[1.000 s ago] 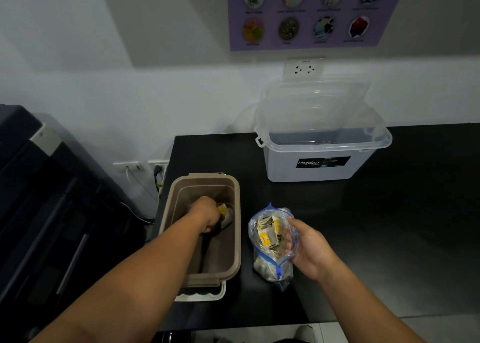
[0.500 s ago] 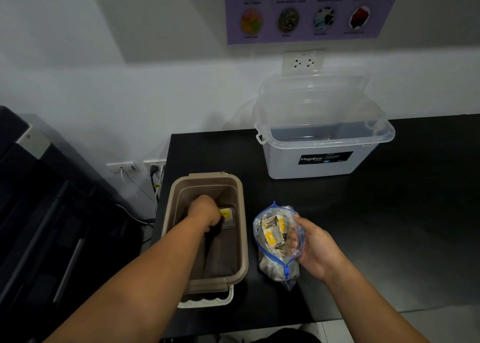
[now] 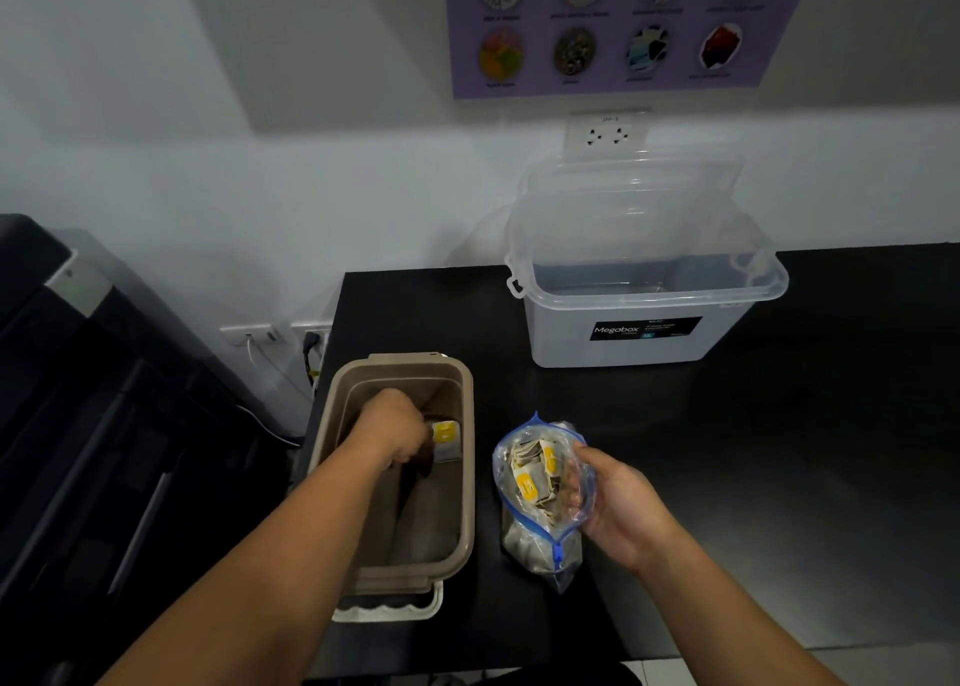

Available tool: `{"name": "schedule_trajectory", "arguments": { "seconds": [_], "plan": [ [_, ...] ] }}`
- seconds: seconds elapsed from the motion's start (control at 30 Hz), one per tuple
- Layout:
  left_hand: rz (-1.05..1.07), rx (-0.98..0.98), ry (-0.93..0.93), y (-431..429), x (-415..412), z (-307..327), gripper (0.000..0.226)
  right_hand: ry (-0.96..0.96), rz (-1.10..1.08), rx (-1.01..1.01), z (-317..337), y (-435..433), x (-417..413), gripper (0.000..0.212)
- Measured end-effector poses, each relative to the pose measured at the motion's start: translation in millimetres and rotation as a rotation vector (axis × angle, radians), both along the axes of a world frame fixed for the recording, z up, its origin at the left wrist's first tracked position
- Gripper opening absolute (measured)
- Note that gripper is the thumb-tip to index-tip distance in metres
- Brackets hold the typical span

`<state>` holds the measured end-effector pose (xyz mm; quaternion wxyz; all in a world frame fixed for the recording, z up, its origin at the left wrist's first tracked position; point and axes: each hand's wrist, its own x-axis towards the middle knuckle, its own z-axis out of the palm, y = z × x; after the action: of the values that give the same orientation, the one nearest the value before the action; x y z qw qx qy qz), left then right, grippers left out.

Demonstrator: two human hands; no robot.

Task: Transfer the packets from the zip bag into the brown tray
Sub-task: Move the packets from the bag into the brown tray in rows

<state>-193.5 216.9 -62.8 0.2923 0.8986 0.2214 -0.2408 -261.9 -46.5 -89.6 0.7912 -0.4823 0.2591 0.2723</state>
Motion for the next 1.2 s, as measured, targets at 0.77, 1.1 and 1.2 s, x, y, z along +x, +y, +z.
{"name": "schedule_trajectory", "arguments": {
  "seconds": [0.77,1.1,1.2],
  "plan": [
    [-0.293,0.414,-0.049,-165,-29,23,0.032,0.002,0.156,-0.027,9,-28,24,0.022],
    [-0.008,0.086,-0.331,-163,-45,33,0.02,0.036,0.162,0.067,7,-36,29,0.048],
    [0.018,-0.024,-0.378,-157,-47,40,0.013,0.031,0.153,0.069,7,-34,29,0.047]
  ]
}}
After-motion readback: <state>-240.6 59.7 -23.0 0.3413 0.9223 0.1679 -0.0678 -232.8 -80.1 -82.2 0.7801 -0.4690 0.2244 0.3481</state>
